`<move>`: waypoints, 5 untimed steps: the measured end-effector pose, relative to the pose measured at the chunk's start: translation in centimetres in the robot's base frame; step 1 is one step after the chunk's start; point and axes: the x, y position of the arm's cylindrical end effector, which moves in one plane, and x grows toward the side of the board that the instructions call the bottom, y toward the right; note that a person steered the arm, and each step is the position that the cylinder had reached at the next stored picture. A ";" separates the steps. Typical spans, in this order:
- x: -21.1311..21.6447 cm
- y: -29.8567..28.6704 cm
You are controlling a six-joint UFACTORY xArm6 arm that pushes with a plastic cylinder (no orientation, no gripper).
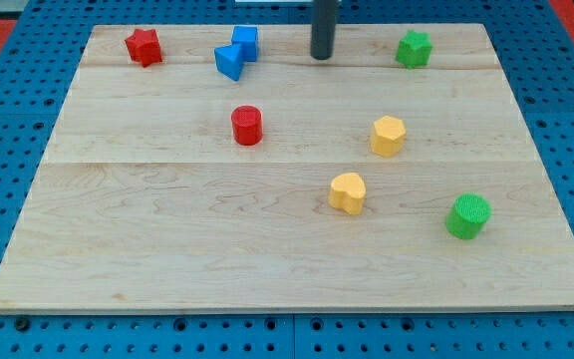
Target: Slide the red circle vertically below to the blue cube
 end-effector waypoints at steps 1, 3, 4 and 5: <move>0.0 -5.7; 3.5 -12.8; 4.4 -15.0; 4.6 -14.5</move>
